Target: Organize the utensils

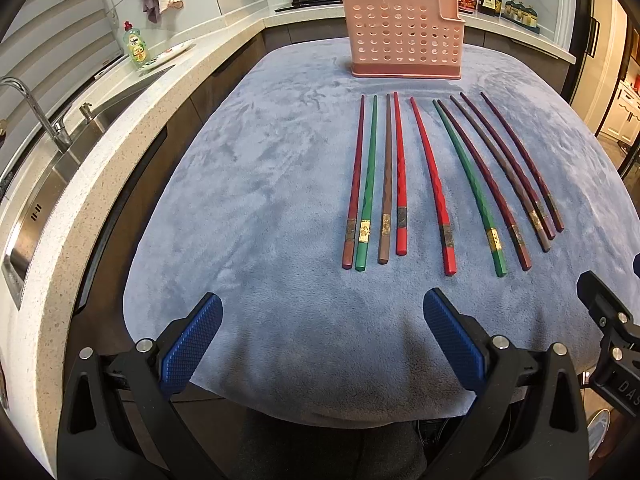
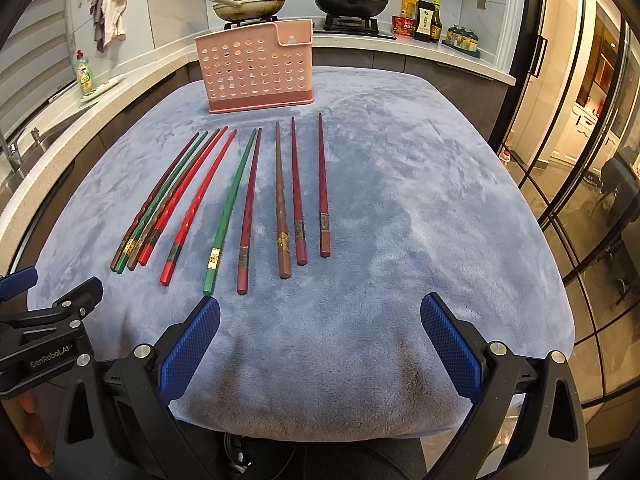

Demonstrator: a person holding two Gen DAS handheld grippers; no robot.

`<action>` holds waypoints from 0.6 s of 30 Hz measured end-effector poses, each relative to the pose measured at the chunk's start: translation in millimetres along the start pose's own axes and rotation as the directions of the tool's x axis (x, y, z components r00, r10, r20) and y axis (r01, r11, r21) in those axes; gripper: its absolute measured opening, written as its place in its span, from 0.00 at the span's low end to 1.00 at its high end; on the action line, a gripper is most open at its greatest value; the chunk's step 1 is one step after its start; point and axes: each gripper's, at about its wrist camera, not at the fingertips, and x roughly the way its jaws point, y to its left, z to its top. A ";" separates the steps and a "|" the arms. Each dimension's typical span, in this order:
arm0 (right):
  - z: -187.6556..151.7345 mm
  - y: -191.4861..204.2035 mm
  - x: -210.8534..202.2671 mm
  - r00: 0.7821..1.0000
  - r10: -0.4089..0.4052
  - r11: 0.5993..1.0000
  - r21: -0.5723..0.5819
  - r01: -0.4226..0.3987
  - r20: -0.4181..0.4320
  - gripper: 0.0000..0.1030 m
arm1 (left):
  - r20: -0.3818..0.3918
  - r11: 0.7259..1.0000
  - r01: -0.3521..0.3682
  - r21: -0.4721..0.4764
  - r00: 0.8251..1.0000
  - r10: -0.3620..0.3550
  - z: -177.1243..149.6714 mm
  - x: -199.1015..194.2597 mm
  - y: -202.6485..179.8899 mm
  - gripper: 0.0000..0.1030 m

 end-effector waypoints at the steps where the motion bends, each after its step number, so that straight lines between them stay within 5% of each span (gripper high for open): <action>1: 0.5 0.2 -0.3 1.000 -0.001 1.000 0.000 0.001 0.000 0.93 | 0.001 1.000 -0.001 0.000 1.000 0.001 -0.3 0.0 -0.1 0.93; 18: -0.2 -1.0 -3.3 1.000 0.004 1.000 0.001 -0.004 0.011 0.93 | 0.006 1.000 0.000 -0.006 1.000 0.000 -1.0 -1.9 1.4 0.93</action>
